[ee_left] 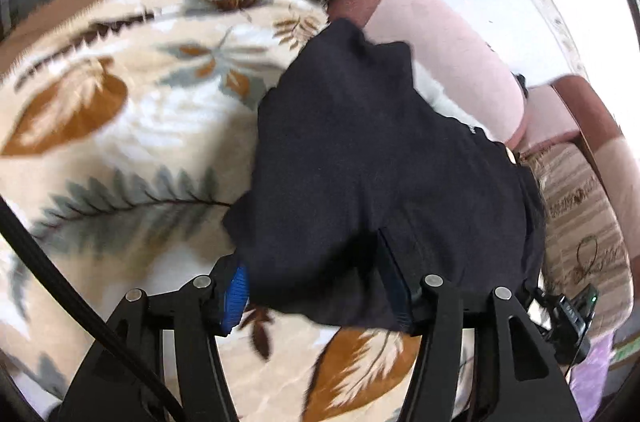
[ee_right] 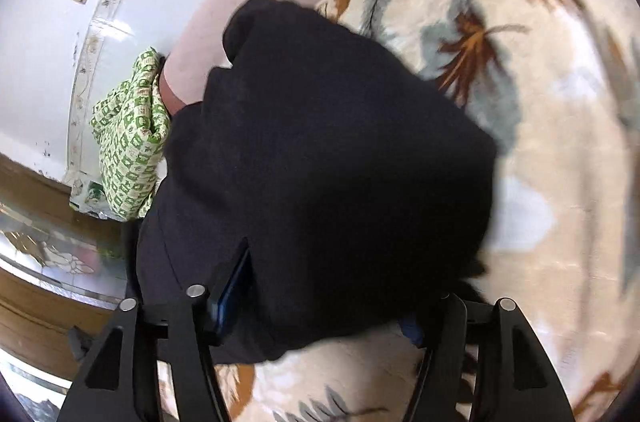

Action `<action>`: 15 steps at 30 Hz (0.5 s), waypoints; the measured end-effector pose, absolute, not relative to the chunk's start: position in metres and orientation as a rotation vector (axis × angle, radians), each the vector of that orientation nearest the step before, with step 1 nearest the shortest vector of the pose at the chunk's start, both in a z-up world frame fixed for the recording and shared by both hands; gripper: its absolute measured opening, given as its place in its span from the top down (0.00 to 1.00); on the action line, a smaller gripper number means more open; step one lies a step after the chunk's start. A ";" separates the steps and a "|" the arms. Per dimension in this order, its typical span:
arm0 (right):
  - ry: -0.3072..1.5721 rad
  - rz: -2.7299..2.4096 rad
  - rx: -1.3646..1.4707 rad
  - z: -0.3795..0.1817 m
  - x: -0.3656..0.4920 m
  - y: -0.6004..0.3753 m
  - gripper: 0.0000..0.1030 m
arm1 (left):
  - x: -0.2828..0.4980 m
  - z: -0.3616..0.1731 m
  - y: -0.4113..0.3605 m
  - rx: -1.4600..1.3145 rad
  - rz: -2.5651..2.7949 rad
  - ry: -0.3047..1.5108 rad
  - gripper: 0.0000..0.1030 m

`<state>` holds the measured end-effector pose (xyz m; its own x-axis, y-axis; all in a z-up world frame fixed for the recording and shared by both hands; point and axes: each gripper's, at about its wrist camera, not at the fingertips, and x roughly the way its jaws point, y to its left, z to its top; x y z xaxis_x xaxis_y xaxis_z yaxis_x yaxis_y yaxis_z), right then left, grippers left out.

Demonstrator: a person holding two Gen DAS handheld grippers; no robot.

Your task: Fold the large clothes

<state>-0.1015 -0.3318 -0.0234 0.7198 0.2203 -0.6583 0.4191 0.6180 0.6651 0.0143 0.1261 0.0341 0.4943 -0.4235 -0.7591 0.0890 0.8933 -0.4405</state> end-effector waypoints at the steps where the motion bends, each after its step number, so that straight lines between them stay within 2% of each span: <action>1: 0.771 -0.161 0.901 -0.020 -0.111 -0.333 0.32 | 0.010 0.040 0.130 -0.343 -0.302 0.999 0.43; 6: 0.629 -0.417 0.717 0.015 -0.141 -0.331 0.30 | 0.001 0.079 0.132 -0.218 -0.197 0.825 0.32; 7: 0.578 -0.451 0.664 0.026 -0.139 -0.327 0.29 | 0.006 0.087 0.127 -0.212 -0.197 0.797 0.28; 10: 0.554 -0.347 0.525 0.051 -0.100 -0.309 0.29 | 0.039 0.092 0.104 -0.181 -0.224 0.786 0.27; 14: 0.591 -0.147 0.458 0.053 -0.017 -0.294 0.55 | 0.099 0.075 0.069 -0.112 -0.226 0.803 0.27; 15: 0.609 -0.126 0.445 0.050 0.000 -0.295 0.56 | 0.115 0.066 0.058 -0.079 -0.215 0.814 0.27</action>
<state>0.0004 -0.2951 0.0495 0.8159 0.0147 -0.5780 0.2434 0.8980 0.3665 0.1150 0.0585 0.0661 0.6663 -0.2205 -0.7123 0.1600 0.9753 -0.1521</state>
